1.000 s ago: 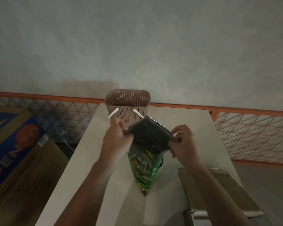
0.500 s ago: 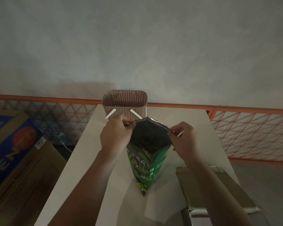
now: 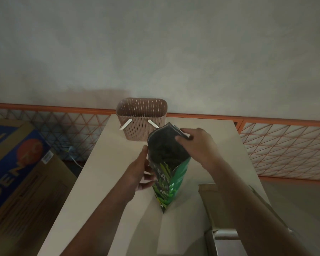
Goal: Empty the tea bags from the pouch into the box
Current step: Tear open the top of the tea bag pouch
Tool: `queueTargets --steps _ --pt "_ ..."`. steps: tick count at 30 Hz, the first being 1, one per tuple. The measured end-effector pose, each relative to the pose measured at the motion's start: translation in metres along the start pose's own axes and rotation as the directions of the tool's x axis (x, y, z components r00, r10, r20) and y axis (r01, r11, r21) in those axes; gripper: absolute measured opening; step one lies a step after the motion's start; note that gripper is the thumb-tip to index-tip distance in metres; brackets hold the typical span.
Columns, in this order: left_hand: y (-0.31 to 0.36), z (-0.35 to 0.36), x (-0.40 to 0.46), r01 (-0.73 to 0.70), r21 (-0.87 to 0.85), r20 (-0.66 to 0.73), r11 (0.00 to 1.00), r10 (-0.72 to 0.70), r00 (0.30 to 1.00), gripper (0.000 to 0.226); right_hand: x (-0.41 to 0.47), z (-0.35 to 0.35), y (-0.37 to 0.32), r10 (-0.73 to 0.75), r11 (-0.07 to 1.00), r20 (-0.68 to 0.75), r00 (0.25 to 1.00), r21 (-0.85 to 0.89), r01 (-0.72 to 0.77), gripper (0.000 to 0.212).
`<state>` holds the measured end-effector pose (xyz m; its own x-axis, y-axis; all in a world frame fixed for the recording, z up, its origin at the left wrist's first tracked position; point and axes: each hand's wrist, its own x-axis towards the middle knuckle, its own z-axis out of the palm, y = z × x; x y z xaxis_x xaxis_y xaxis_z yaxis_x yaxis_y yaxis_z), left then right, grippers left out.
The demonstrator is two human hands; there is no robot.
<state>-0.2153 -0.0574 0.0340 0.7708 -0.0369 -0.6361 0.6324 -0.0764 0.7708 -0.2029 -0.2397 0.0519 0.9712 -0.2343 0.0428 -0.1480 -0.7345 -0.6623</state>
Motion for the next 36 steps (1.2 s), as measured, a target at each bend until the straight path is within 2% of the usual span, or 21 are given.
queueTargets --steps 2,4,6,8,11,13,15,16,18,22,24,30,36 --pt "-0.008 -0.001 -0.001 0.079 0.020 0.040 0.997 -0.080 0.996 0.063 0.010 0.002 -0.010 0.005 1.000 0.015 1.000 -0.026 -0.005 0.024" --pt "-0.014 -0.004 -0.003 0.144 0.070 0.128 0.987 -0.152 0.980 0.070 0.011 0.005 -0.015 0.028 0.999 0.007 1.000 0.042 -0.028 0.027" --pt "-0.021 -0.008 -0.004 0.172 0.080 0.247 0.982 -0.187 0.951 0.087 0.005 0.010 -0.015 0.036 0.990 -0.041 0.999 0.137 -0.030 0.027" --pt "-0.026 -0.010 -0.004 0.220 0.004 0.323 0.976 -0.209 0.923 0.105 -0.004 0.014 -0.012 0.017 0.980 -0.090 0.996 0.199 0.001 0.026" --pt "-0.032 -0.007 -0.004 0.317 -0.165 0.424 0.934 -0.223 0.878 0.104 -0.016 0.017 -0.006 -0.056 0.961 -0.162 0.985 0.260 0.097 0.023" --pt "-0.037 -0.003 -0.001 0.428 -0.275 0.549 0.861 -0.225 0.805 0.098 -0.024 0.015 -0.001 -0.117 0.942 -0.221 0.968 0.284 0.179 0.023" --pt "-0.046 0.002 0.006 0.520 -0.387 0.657 0.761 -0.168 0.735 0.103 -0.034 0.016 0.005 -0.177 0.914 -0.287 0.941 0.306 0.265 0.021" --pt "-0.051 0.004 0.009 0.518 -0.425 0.687 0.743 -0.108 0.718 0.103 -0.039 0.017 0.008 -0.206 0.902 -0.317 0.926 0.305 0.305 0.018" --pt "-0.056 0.010 0.012 0.436 -0.458 0.699 0.775 0.010 0.715 0.092 -0.048 0.019 0.016 -0.264 0.880 -0.359 0.895 0.290 0.376 0.016" --pt "-0.058 0.021 0.017 0.243 -0.595 0.553 0.766 0.171 0.816 0.066 -0.065 0.024 0.035 -0.342 0.833 -0.363 0.867 0.309 0.458 0.021" --pt "-0.063 0.024 0.017 0.177 -0.630 0.500 0.756 0.220 0.837 0.060 -0.071 0.026 0.044 -0.363 0.816 -0.335 0.870 0.336 0.470 0.024" --pt "-0.096 0.042 0.017 0.152 -0.604 0.537 0.783 0.258 0.803 0.047 -0.081 0.037 0.069 -0.389 0.836 -0.278 0.878 0.294 0.463 0.023" --pt "-0.114 0.041 0.027 0.133 -0.651 0.554 0.747 0.348 0.756 0.044 -0.079 0.052 0.066 -0.457 0.788 -0.312 0.833 0.294 0.542 0.027"
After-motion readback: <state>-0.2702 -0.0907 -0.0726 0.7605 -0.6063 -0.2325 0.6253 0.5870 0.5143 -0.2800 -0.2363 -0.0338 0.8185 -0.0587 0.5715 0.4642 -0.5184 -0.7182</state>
